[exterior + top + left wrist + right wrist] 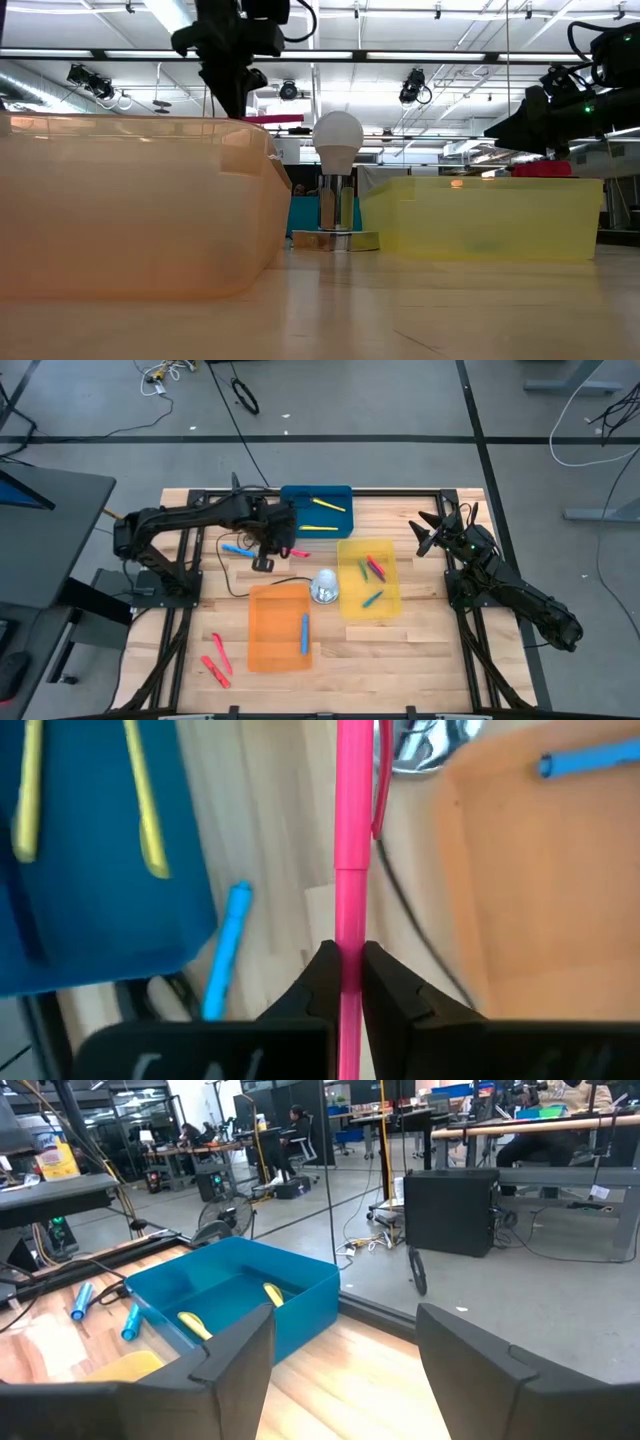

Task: Pick & Place Markers
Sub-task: Put the top pink pen into the blue bin

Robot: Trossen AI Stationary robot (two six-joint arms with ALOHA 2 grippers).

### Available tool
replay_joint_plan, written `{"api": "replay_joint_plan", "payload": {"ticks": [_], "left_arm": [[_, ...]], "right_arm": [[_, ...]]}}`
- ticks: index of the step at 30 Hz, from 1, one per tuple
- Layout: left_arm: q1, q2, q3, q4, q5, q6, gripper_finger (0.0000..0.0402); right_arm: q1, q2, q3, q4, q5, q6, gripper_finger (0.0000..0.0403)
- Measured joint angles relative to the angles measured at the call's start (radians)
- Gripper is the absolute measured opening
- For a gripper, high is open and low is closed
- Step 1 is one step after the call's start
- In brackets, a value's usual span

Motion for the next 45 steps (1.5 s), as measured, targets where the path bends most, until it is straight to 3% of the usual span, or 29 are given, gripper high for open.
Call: {"api": "replay_joint_plan", "payload": {"ticks": [7, 29, 45], "left_arm": [[0.088, 0.083, 0.125, 0.004, -0.006, 0.014, 0.0023], [0.244, 0.536, 0.732, -0.148, 0.008, 0.021, 0.0023], [0.246, 0.638, 0.76, -0.197, 0.03, 0.0, 0.0023]], "right_arm": [[0.0, 0.0, 0.0, 0.001, 0.0, 0.0, 0.0245], [0.0, 0.0, 0.0, 0.0, 0.0, 0.0, 0.0245], [0.0, 0.0, 0.0, 0.0, 0.001, 0.0, 0.0245]]}}
